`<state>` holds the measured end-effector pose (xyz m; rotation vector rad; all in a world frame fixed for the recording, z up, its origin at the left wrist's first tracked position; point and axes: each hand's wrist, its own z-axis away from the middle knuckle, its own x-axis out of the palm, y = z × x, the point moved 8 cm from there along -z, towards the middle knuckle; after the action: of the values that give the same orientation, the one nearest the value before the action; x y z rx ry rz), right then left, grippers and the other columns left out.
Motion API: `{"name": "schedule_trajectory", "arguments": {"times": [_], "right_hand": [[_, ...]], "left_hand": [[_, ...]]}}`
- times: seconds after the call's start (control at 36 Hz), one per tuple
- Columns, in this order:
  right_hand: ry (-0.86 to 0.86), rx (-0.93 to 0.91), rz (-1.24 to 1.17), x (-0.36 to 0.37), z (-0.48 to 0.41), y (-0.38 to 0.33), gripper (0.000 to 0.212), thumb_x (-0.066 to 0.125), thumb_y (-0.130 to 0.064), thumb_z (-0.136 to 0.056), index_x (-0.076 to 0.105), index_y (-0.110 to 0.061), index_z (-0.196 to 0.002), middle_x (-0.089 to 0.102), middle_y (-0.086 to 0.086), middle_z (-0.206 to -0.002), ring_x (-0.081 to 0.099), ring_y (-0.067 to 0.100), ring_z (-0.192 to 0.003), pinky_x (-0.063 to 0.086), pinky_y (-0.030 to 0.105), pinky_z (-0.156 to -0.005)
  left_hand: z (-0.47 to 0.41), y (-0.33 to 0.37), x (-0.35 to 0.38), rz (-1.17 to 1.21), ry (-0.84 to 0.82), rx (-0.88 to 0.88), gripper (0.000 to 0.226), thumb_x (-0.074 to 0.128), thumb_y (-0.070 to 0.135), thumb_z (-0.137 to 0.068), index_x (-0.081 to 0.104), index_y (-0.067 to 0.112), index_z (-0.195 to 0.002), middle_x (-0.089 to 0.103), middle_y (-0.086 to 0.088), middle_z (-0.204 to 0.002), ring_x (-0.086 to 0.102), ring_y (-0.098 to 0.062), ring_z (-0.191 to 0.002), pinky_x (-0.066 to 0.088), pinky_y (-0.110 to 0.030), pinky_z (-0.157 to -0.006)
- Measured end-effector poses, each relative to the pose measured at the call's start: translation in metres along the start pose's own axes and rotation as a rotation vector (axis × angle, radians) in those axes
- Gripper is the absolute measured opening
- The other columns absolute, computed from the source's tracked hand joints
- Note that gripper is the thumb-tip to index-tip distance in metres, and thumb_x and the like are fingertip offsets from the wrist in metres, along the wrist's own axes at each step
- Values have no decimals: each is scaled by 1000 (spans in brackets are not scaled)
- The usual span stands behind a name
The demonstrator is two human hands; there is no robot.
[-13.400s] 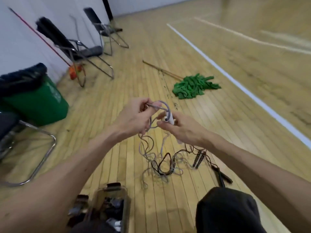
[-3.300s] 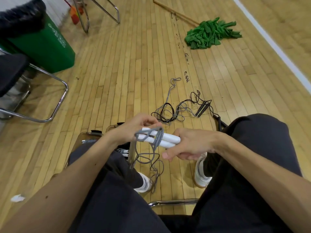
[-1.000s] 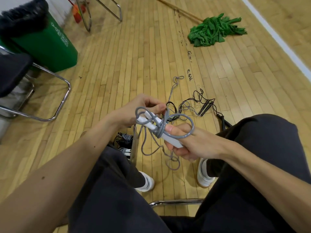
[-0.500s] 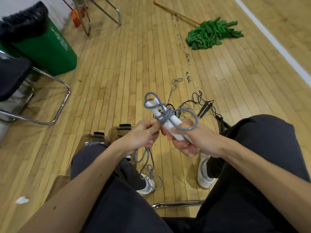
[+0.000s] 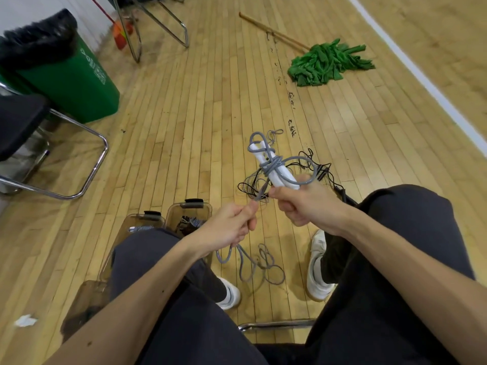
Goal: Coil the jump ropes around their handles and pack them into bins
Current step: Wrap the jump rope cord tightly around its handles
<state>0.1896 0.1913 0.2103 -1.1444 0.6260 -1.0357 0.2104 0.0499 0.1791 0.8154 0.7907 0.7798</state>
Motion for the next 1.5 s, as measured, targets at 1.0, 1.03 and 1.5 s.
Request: {"name": "schedule_trajectory", "arguments": {"times": [1.0,1.03,1.5], "right_hand": [[5,282,466,-4,-52,80,7,65,-17,-96,66,-10,-95,60,6,-66,39,15,-50,31,23,-42],[-34,296,491,-1,-50,81,7,65,-18,-96,65,-12,-92,60,5,-65,40,14,-50,32,23,-42],[-584,438,667,38,-3,84,24,63,-20,-97,54,-17,-75,52,-1,-57,36,12,-44,29,20,-41]], "left_hand": [[17,69,-12,-1224,-74,143,35,43,28,-106,39,25,-71,48,3,-72,51,-19,-67,41,-35,-61],[17,72,-12,-1228,-82,157,36,44,29,-106,39,25,-71,50,2,-73,53,-20,-69,44,-37,-63],[-4,90,-24,-1249,-169,225,42,59,47,-93,69,7,-90,68,-4,-82,64,-21,-76,54,-40,-75]]}}
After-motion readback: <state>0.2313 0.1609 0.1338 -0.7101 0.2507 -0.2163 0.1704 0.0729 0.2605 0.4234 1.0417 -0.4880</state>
